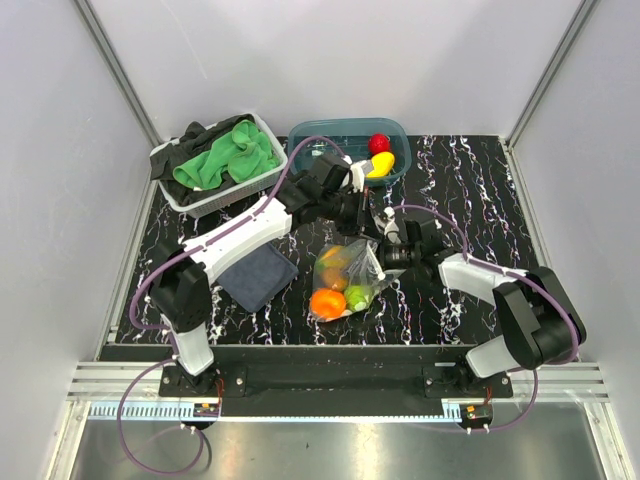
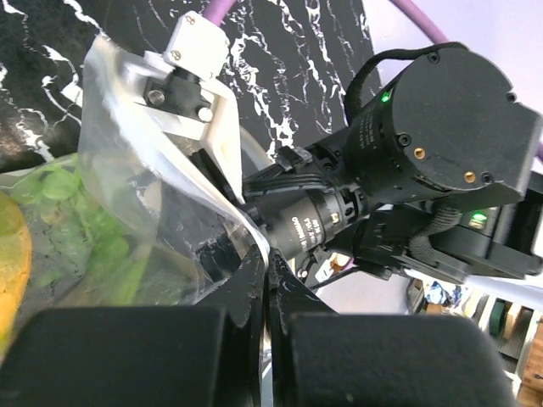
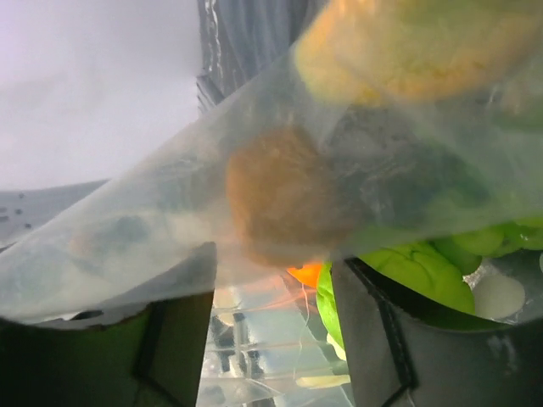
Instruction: Open the zip-top bag and remove the fake food
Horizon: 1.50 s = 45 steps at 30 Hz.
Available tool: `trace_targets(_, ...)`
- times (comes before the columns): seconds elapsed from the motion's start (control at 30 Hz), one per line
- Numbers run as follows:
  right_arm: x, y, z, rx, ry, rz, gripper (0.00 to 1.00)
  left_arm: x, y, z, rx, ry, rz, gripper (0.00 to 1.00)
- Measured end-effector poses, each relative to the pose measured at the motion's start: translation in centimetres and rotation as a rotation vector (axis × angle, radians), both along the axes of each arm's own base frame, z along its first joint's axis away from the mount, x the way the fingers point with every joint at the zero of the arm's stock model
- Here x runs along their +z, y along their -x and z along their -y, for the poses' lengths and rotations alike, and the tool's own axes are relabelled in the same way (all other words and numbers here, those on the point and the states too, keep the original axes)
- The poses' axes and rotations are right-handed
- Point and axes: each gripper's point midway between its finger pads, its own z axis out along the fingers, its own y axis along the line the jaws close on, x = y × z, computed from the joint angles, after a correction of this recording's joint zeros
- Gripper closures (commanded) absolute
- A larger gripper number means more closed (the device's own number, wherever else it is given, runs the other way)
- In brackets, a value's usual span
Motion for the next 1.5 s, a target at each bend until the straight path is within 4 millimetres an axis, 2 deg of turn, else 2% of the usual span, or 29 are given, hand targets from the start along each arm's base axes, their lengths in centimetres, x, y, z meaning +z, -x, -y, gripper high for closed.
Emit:
trace_targets(0.2, -0.2, -0.5, -0.7, 0.001, -0.063, 0.001, 0.27, -0.1, 0.3, 0.3, 0.001, 0.002, -0.004, 1.0)
trace_targets(0.43, -2.9, 0.0, -1.6, 0.017, -0.076, -0.068, 0.16, -2.5, 1.4, 0.6, 0.0, -0.029, -0.017, 1.0)
trace_targets(0.53, -2.9, 0.0, -1.7, 0.022, -0.082, -0.058, 0.16, -3.1, 1.7, 0.5, 0.002, -0.04, -0.02, 1.0)
trace_targets(0.63, -2.9, 0.1, -1.9, 0.026, -0.083, -0.055, 0.19, -3.0, 1.8, 0.4, 0.005, -0.036, -0.013, 1.0)
trace_targets(0.87, -2.5, 0.0, -2.1, 0.025, -0.095, -0.048, 0.34, -2.3, 1.8, 0.3, 0.007, -0.017, 0.006, 1.0)
trace_targets(0.93, -2.2, -0.1, -2.1, 0.017, -0.099, -0.044, 0.46, -2.3, 1.9, 0.3, 0.009, -0.015, 0.007, 1.0)
trace_targets(1.17, -0.9, -0.4, -2.3, -0.003, -0.111, -0.018, 0.75, -1.7, 2.4, -0.3, 0.012, -0.005, 0.022, 1.0)
trace_targets(1.27, -0.9, -0.6, -2.3, -0.014, -0.104, -0.011, 0.82, -1.3, 2.4, -0.6, 0.019, 0.0, 0.034, 1.0)
trace_targets(1.5, -0.5, -0.6, -2.0, -0.031, -0.083, 0.001, 0.87, -1.5, 3.1, -2.5, 0.044, -0.009, 0.046, 1.0)
